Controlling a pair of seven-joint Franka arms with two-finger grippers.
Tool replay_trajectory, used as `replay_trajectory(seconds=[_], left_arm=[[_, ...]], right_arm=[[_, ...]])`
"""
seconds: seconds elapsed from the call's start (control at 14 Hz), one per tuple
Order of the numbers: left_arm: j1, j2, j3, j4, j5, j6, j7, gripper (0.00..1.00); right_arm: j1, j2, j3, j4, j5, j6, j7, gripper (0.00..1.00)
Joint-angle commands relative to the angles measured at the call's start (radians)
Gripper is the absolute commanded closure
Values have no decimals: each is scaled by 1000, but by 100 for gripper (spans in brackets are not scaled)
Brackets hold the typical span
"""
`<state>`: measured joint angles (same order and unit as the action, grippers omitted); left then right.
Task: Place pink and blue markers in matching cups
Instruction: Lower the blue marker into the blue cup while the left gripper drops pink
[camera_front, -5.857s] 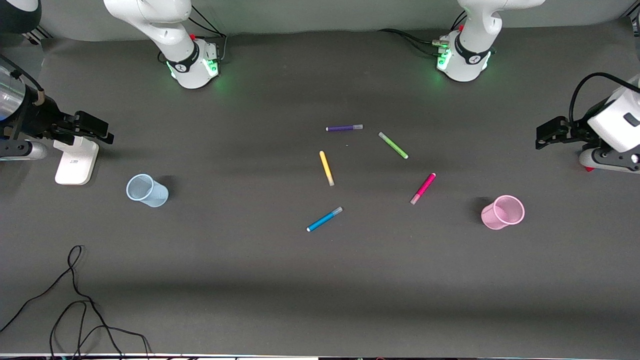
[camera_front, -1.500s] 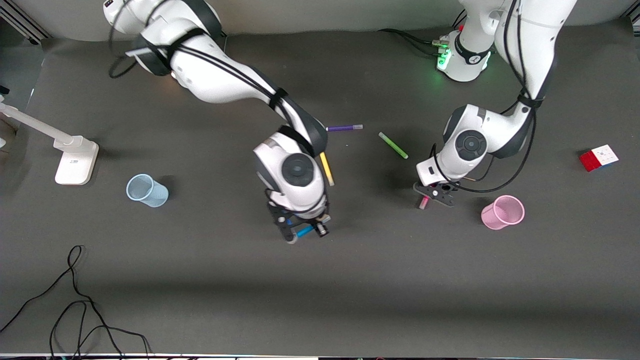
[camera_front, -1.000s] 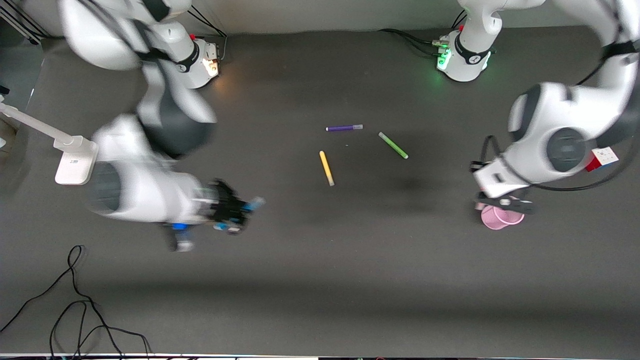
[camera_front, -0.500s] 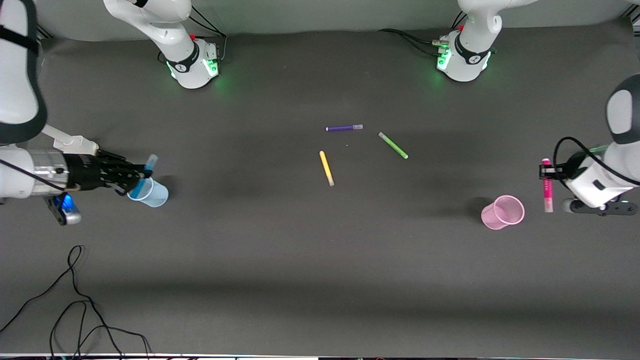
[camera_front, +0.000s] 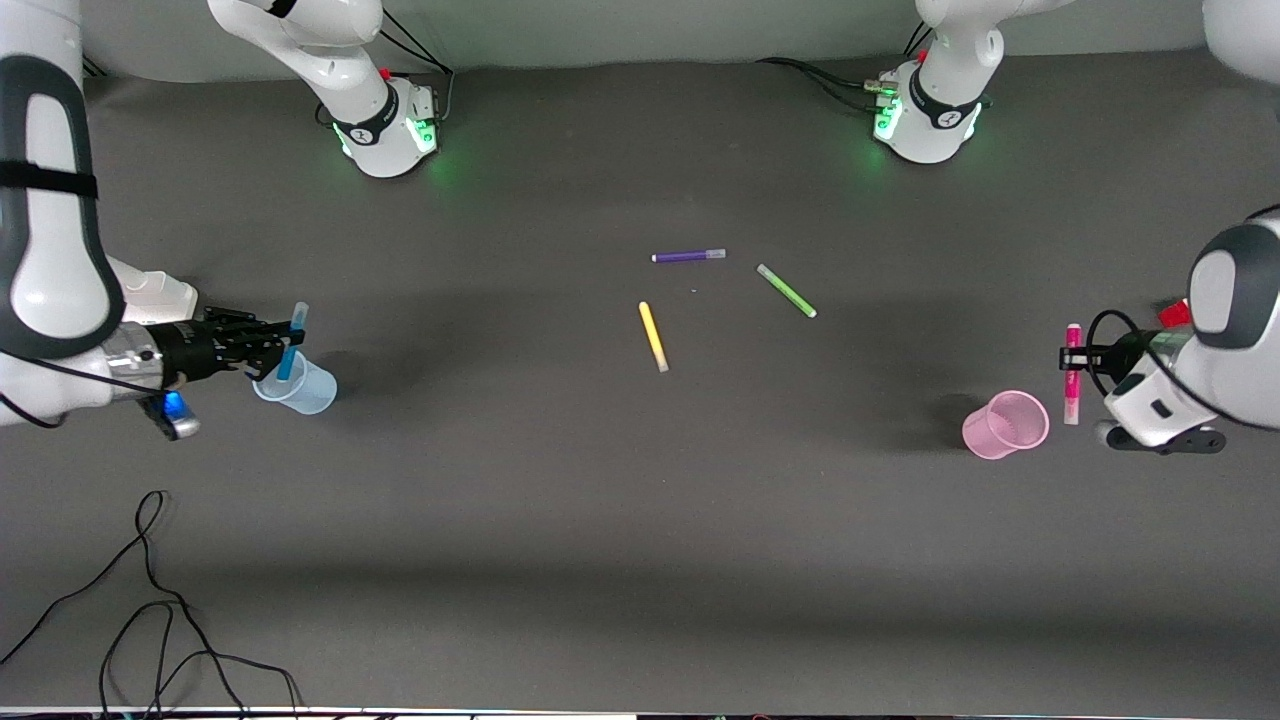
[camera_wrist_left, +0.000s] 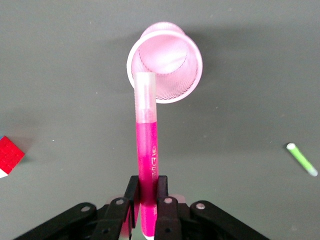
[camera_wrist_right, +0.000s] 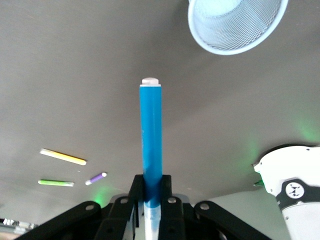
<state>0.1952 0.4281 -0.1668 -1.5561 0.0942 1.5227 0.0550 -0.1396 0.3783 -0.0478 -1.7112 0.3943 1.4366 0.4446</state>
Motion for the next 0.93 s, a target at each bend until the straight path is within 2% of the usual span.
replay_trajectory(seconds=[0.0, 0.14, 0.29, 0.86], left_arm=[[-34, 162, -3, 187, 36, -116, -20, 100], [-51, 228, -2, 238, 54, -162, -30, 100], [-63, 264, -2, 251, 71, -185, -37, 100], [-66, 320, -2, 261, 85, -173, -38, 100]], right_arm=[[-52, 17, -10, -41, 26, 7, -117, 100], [-69, 34, -18, -39, 15, 7, -147, 100], [-81, 54, -18, -38, 12, 15, -156, 100], [-86, 123, -44, -27, -17, 36, -222, 100]])
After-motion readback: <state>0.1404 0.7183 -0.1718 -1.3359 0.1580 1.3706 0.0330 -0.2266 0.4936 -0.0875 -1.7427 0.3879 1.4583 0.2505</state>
